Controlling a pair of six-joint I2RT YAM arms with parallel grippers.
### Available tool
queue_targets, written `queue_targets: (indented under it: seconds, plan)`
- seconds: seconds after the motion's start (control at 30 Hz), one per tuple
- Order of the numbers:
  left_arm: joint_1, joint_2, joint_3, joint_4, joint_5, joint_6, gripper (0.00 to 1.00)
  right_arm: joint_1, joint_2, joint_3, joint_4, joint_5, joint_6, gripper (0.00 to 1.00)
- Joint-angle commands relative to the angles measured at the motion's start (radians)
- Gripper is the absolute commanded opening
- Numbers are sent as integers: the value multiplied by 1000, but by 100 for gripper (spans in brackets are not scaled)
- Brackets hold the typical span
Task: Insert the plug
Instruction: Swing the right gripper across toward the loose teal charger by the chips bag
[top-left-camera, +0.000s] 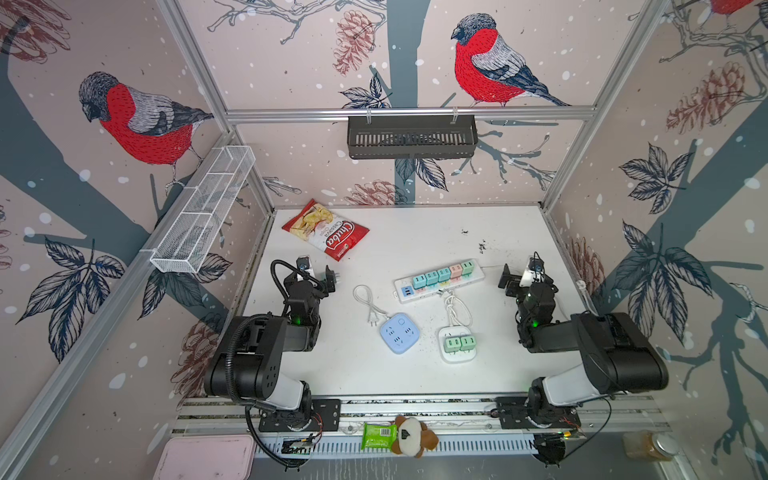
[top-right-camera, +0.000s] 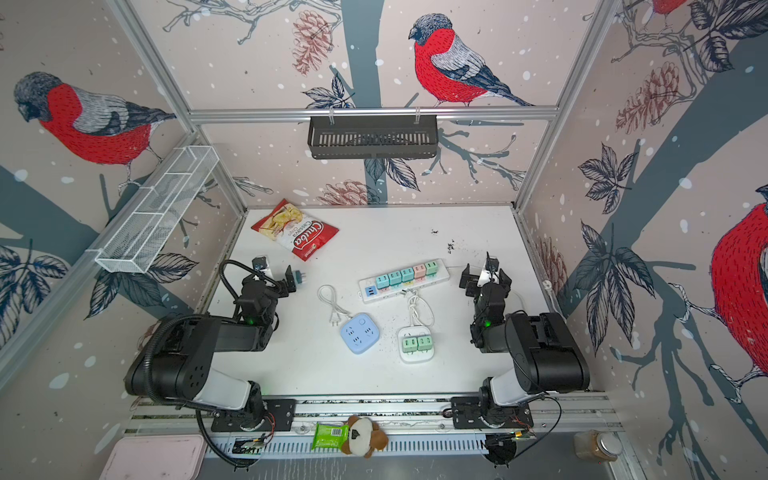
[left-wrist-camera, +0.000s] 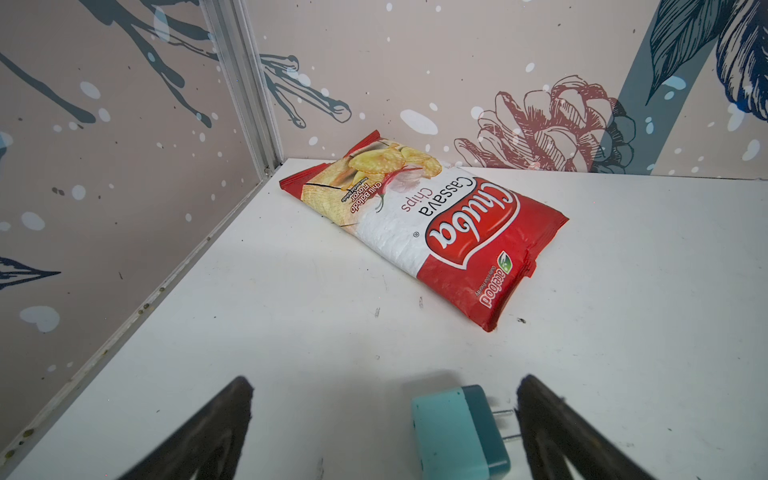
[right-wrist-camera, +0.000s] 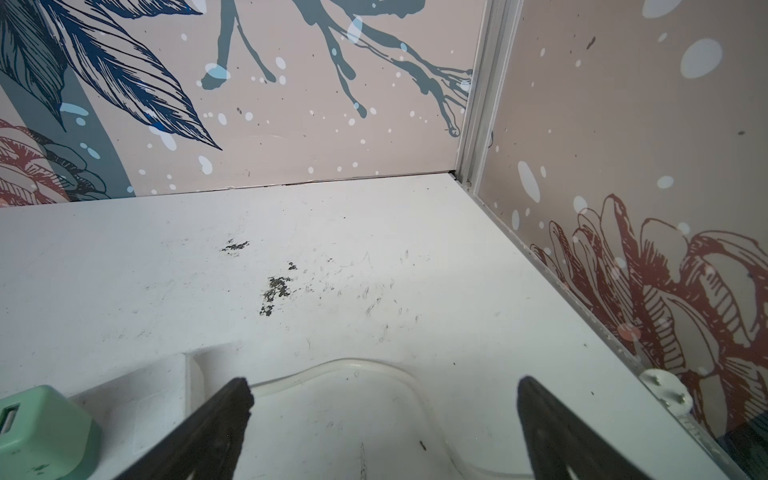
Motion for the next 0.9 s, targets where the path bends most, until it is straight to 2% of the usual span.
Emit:
queue_targets:
  seconds: [0.0,0.07,0.13,0.2,0.23,0.27,0.33,0.5,0.57,0.63,0.7,0.73,0.77,0.8,0.87]
  plan:
    - [2,-3,-1,38,-7,-1,98,0,-1,5,7,-3,8,100]
    - [-2,-11,-8,41,-59,-21,98,5,-7,-3,21,3,4,100]
    - [-18,-25,-6,28,-193,-63,98,26,-24,-18,39,48,-5,100]
    - [-18,-23,-1,22,-209,-71,98,41,-77,-8,19,123,-13,100]
    - [-18,-19,7,10,-214,-72,98,54,-140,45,-140,188,4,100]
    - [-18,-22,6,12,-212,-72,98,50,-190,113,-304,176,22,100]
    - [-18,-22,4,14,-212,-72,98,48,-224,187,-423,157,48,100]
    - [-24,-28,-3,23,-220,-67,98,53,-193,313,-515,30,243,100]
    - [-31,-31,-13,41,-228,-58,98,54,-159,410,-607,-5,416,100]
    - [-43,-36,-29,70,-234,-44,98,55,-118,510,-664,-134,403,100]
    - [-74,-79,-36,121,-220,74,98,53,-79,582,-677,-247,428,100]
    - [-123,-154,3,-13,-283,104,99,50,-66,595,-645,-331,434,100]
    - [-143,-224,66,-198,-311,36,98,50,-56,600,-607,-405,440,100]
    - [-123,-255,109,-296,-294,-2,99,59,-45,606,-571,-454,429,100]
    - [-71,-295,158,-440,-293,-119,98,126,-10,659,-581,-441,368,100]
